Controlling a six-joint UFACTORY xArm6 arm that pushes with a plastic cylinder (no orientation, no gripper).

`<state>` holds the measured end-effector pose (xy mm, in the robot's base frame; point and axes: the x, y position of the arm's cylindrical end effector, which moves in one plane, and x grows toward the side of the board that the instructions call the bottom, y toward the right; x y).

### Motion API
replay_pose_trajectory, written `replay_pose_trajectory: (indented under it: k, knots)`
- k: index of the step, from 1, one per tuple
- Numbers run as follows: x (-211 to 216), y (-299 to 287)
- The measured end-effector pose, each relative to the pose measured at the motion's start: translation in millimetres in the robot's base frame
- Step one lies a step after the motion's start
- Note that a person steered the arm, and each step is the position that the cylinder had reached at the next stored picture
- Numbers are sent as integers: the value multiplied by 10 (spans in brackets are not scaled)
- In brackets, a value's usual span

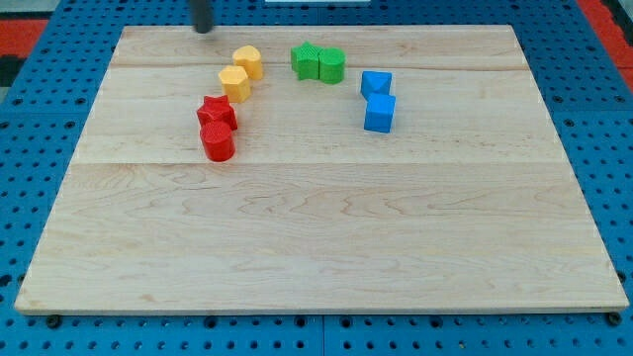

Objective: Push the yellow heart into the green star

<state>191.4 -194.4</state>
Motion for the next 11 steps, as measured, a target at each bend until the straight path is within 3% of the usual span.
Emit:
replay_pose_trajectory:
  k: [4, 6, 7, 8, 11]
  knots:
    - [56, -161]
    - [1038, -437]
    - [1570, -125]
    - [1682, 226]
    - [1572, 290]
